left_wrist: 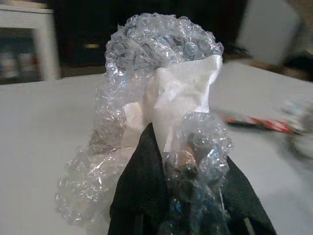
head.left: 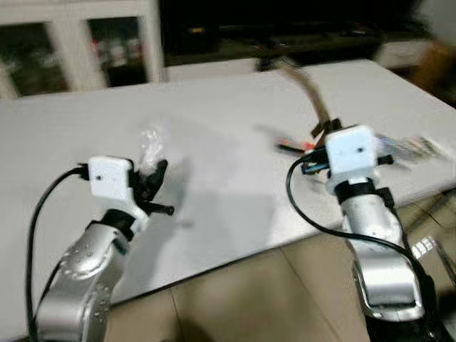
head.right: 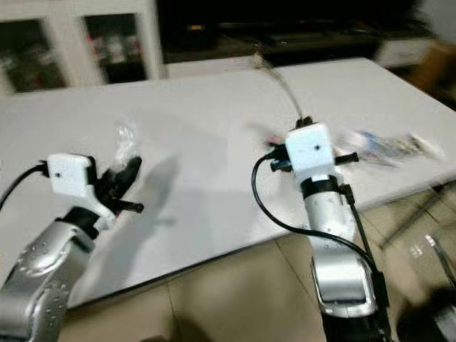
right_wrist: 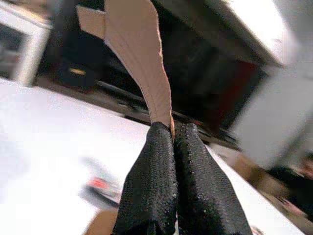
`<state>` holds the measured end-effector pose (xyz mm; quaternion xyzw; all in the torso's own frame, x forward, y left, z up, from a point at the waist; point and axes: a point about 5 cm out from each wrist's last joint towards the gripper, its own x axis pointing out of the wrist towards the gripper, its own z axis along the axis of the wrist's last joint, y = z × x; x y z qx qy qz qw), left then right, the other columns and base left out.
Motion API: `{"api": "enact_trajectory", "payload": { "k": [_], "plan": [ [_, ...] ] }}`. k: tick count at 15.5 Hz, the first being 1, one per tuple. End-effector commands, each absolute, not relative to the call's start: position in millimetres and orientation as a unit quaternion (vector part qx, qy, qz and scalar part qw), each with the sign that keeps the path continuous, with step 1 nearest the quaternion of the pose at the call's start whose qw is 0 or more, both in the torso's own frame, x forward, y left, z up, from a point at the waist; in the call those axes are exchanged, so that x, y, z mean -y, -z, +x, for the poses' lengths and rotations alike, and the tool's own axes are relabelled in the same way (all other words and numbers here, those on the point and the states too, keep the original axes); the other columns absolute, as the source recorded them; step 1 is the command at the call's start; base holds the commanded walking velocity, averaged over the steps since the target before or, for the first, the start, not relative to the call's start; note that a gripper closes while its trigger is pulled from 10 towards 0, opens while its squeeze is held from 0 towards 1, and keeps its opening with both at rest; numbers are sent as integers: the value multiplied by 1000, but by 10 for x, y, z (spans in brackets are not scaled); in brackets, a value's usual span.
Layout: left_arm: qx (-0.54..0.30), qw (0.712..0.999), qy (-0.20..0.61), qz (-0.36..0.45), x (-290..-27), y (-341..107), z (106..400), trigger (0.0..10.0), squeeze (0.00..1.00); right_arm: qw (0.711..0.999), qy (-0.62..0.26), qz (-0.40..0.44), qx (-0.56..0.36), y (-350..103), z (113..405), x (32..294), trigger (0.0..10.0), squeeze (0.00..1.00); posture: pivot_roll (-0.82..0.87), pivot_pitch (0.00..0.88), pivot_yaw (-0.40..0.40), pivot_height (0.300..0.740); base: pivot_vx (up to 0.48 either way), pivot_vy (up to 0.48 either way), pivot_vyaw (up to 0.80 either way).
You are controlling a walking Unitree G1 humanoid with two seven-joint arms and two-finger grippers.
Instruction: Picking trash to rubbish bin
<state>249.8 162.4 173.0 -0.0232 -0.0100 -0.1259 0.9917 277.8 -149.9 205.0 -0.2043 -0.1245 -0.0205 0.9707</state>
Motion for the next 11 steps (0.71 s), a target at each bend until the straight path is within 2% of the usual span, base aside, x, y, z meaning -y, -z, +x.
{"api": "enact_trajectory", "payload": {
  "k": [1,4,5,7,8,9,10,11],
  "plan": [
    [2,992,127,-2,-1547,-1694,2534,10000,0,973,49,-193,120,-2077,2726,1608,10000,0,-7,1,-16,740,0,0,-800],
    [14,995,96,12,-1462,-1662,2578,10000,0,982,34,-140,120,-2074,2614,1621,10000,0,-18,1,-17,740,0,0,0],
    [22,995,94,-1,-1440,-1644,2581,10000,0,989,16,-96,112,-2028,2590,1593,10000,0,-22,1,-21,740,0,0,0],
    [12,997,72,-27,-1427,-1558,2566,10000,0,993,11,-74,88,-1904,2529,1569,10000,0,-22,4,-31,740,0,0,-800],
    [-11,999,44,-3,-1457,-1486,2563,10000,0,996,12,-54,75,-1861,2510,1569,10000,0,-21,8,-36,740,0,0,-800],
    [-33,996,76,19,-1460,-1402,2526,10000,0,997,16,-47,66,-1835,2486,1586,10000,0,-22,12,-43,740,0,0,-800],
    [-41,994,105,4,-1481,-1349,2456,10000,0,997,16,-47,60,-1814,2461,1616,10000,0,-26,21,-54,740,0,0,-800],
    [-42,995,94,7,-1511,-1333,2435,10000,0,997,14,-51,57,-1804,2453,1633,10000,0,-24,27,-61,740,0,0,-800]
  ]
}}
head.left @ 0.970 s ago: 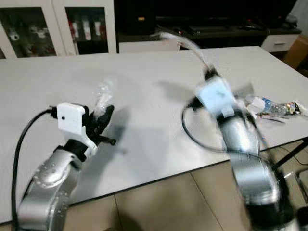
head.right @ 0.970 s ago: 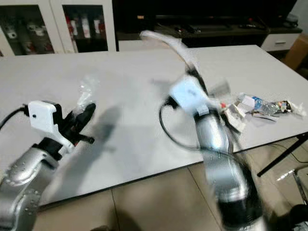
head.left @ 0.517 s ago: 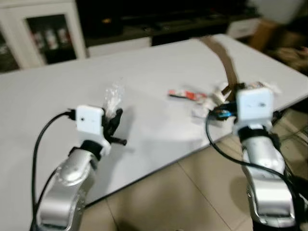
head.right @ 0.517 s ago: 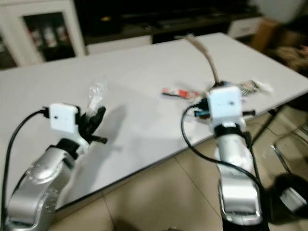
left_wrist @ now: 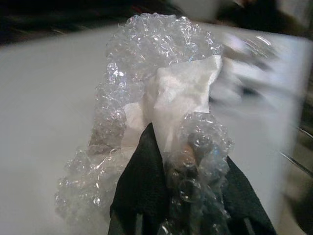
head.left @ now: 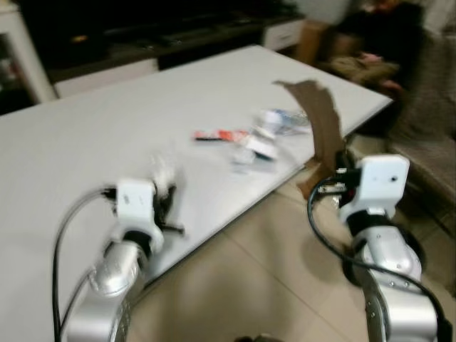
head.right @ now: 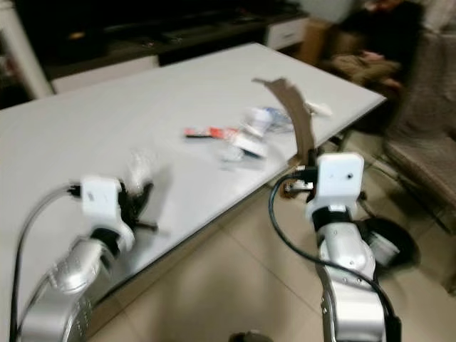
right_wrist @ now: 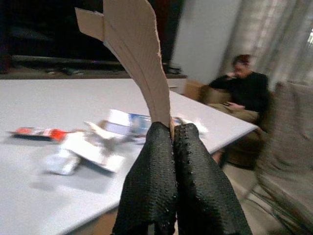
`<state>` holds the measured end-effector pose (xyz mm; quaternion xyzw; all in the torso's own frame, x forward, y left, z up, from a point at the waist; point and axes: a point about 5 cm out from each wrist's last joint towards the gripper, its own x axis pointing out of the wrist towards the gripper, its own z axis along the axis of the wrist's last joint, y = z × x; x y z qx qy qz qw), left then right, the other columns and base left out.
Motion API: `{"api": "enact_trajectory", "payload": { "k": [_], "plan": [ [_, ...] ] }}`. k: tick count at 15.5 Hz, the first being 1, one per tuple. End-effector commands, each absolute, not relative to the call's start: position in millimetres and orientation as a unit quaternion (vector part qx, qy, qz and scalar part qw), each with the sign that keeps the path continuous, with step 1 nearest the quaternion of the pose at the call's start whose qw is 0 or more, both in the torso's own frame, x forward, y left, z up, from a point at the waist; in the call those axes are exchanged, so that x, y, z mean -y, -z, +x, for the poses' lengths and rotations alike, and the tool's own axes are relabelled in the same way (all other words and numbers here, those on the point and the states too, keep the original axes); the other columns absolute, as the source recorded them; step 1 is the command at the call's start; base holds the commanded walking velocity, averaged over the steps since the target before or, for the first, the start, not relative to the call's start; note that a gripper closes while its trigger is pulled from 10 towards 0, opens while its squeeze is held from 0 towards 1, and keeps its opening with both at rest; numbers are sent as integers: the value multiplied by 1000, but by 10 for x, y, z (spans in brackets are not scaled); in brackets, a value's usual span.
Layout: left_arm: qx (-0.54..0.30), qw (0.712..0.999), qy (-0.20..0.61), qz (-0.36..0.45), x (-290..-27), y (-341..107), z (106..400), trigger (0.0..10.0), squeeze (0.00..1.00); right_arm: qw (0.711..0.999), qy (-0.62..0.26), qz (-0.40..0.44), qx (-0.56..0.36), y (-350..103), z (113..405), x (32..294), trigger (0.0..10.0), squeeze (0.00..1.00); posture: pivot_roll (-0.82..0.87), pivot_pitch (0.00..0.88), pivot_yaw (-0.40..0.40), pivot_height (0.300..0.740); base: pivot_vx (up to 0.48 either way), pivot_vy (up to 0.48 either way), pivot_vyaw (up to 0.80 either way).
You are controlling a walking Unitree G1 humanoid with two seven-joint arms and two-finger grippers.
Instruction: Picking trash to rubbish bin
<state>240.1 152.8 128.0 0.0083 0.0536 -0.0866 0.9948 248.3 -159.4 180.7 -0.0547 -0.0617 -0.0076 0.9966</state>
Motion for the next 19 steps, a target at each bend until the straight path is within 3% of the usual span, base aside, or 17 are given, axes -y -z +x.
{"api": "enact_trajectory", "payload": {
  "k": [1,4,8,11,16,19],
  "plan": [
    [-41,994,95,20,-1530,-1324,2421,10000,0,997,10,-55,54,-1794,2452,1642,10000,0,-23,30,-67,740,0,0,-800],
    [-52,989,121,71,-1553,-1240,2380,10000,0,998,29,-51,19,-1629,2450,1729,10000,0,-17,42,-82,740,0,0,-800],
    [-51,990,122,42,-1535,-1229,2335,10000,0,996,66,-39,-47,-1367,2355,1882,10000,0,-23,55,-81,740,0,0,-800],
    [-45,988,136,60,-1483,-1189,2357,10000,0,990,61,-42,-123,-1020,2279,1887,10000,0,-30,60,-79,740,0,0,-800],
    [-57,980,165,93,-1434,-995,2369,10000,0,987,36,-42,-154,-761,2331,1820,10000,0,-40,84,-77,740,0,0,-800],
    [-70,978,172,99,-1419,-857,2349,10000,0,983,6,-47,-176,-613,2398,1750,10000,0,-33,115,-72,740,303,0,-140]
  ]
}}
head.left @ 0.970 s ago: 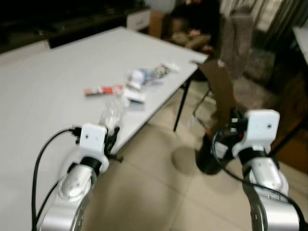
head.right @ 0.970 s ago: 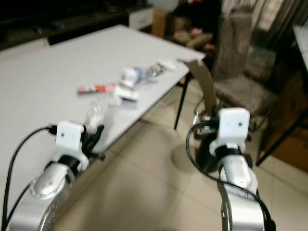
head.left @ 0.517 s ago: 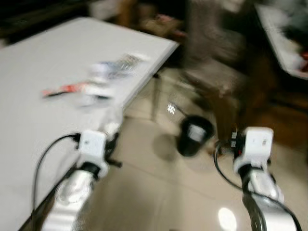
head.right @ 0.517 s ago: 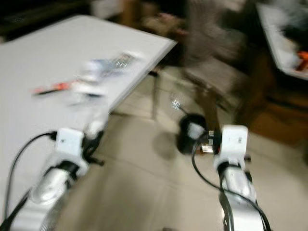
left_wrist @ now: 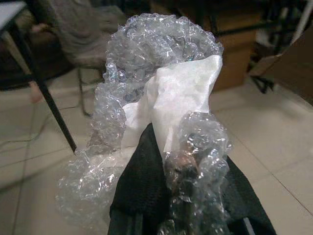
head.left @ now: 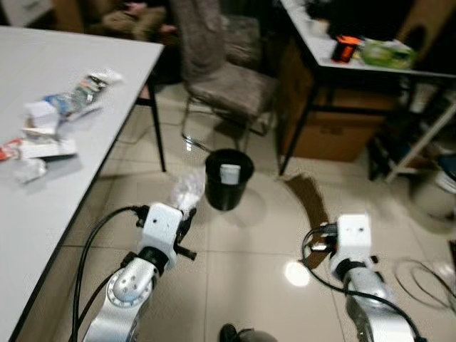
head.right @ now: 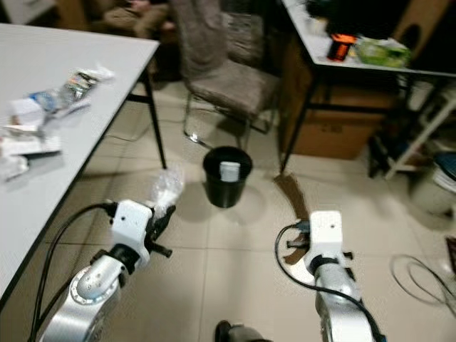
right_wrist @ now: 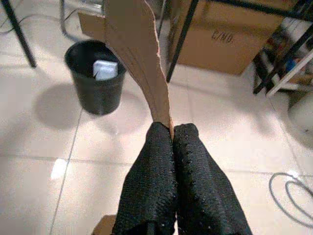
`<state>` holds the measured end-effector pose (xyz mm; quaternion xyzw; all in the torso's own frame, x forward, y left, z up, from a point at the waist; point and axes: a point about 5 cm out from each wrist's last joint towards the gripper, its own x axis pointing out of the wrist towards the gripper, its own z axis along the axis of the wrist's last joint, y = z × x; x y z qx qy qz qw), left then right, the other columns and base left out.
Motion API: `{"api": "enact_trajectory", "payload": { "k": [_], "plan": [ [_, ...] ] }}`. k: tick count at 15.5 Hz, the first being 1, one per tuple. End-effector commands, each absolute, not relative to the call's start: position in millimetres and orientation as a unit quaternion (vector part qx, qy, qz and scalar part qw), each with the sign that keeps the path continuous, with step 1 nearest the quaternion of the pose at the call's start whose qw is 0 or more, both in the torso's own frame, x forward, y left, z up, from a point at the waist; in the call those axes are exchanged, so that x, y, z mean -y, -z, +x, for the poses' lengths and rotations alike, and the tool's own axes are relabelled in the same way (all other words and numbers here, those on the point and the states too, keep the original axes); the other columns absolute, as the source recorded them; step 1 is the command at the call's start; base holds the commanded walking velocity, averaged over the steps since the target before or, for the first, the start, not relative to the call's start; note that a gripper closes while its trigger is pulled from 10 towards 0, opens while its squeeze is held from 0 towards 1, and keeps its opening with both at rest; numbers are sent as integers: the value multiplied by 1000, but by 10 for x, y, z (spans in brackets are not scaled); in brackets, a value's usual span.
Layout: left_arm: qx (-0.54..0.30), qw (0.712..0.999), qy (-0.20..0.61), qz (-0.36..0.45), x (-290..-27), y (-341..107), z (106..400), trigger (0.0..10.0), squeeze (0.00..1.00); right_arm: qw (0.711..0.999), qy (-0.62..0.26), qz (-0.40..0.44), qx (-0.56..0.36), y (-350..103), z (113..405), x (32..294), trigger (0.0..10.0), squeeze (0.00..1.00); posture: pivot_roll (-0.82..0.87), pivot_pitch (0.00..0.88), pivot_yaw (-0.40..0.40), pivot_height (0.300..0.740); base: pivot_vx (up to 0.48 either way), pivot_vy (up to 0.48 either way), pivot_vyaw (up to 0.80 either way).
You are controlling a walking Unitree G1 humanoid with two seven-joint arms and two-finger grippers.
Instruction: Picking trash to rubbish bin
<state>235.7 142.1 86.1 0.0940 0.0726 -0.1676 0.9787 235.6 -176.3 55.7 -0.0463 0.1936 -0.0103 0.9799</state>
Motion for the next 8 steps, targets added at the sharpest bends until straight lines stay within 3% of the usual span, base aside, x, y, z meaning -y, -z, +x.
{"api": "enact_trajectory", "payload": {
  "k": [1,8],
  "plan": [
    [-75,977,175,98,-1416,-839,2343,10000,0,983,0,-51,-176,-615,2402,1734,10000,0,-33,115,-72,740,356,0,0],
    [-78,975,183,102,-1392,-769,2408,10000,0,985,-16,-46,-167,-575,2444,1673,10000,0,-24,106,-62,740,376,0,-63]
  ]
}}
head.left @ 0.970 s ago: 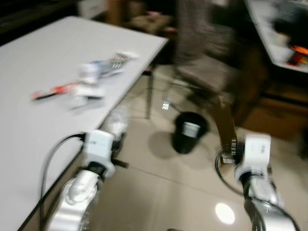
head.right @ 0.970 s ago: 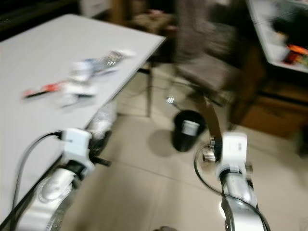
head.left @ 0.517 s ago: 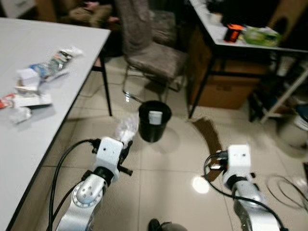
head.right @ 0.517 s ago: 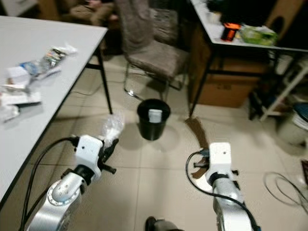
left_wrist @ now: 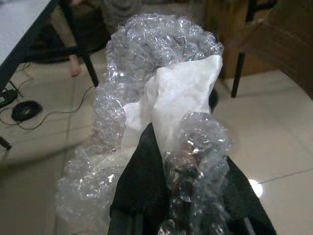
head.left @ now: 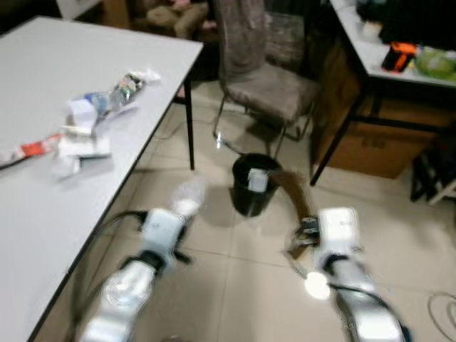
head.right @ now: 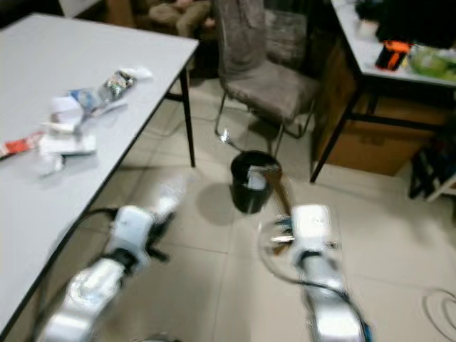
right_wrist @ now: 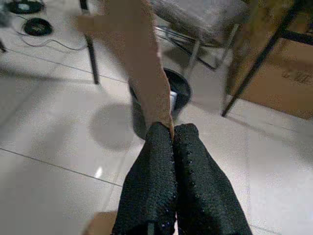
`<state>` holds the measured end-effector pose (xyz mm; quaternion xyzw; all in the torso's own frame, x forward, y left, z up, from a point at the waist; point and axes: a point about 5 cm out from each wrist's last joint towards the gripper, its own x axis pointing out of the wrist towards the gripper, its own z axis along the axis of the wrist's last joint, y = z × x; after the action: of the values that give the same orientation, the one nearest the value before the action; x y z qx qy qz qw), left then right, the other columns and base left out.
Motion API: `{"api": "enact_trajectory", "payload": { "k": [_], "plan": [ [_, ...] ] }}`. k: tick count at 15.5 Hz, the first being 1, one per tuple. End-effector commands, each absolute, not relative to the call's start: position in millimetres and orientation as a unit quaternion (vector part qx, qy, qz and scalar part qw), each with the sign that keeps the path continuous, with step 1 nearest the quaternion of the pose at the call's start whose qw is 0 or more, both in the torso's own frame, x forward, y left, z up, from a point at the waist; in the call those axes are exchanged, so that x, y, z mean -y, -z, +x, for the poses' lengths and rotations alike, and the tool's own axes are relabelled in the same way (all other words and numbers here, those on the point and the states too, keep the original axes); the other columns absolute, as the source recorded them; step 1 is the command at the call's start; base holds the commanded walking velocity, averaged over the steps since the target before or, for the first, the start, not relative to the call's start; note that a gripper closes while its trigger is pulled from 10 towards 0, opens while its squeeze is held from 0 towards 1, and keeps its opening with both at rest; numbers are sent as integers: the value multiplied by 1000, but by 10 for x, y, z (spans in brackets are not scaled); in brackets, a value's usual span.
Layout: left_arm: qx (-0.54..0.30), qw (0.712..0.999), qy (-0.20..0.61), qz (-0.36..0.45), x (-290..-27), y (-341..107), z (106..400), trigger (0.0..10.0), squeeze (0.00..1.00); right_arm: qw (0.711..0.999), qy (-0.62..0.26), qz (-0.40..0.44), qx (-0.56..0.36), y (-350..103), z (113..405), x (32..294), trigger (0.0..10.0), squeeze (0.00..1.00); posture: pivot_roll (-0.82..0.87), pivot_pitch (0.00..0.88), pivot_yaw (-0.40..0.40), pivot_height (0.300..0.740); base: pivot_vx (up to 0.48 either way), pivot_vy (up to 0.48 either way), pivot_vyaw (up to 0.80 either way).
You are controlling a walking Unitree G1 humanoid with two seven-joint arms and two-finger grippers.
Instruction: Picking trash to rubbish bin
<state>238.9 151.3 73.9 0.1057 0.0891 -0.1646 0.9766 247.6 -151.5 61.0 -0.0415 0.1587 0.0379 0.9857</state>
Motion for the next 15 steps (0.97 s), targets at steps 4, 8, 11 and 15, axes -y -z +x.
{"api": "enact_trajectory", "payload": {
  "k": [4,8,11,15],
  "plan": [
    [-77,974,187,104,-1381,-763,2448,10000,0,985,-7,-44,-165,-559,2437,1694,10000,0,-27,104,-46,740,382,0,-483],
    [-77,972,193,106,-1374,-752,2483,10000,0,985,-7,-55,-166,-534,2442,1685,10000,0,-29,101,-35,740,383,0,-394],
    [-78,972,194,106,-1372,-745,2500,10000,0,984,-15,-64,-165,-527,2455,1671,10000,0,-33,97,-32,740,382,0,0],
    [-84,975,177,104,-1414,-692,2515,10000,0,981,-23,-117,-152,-542,2505,1677,10000,0,-36,91,-35,740,385,0,0]
  ]
}}
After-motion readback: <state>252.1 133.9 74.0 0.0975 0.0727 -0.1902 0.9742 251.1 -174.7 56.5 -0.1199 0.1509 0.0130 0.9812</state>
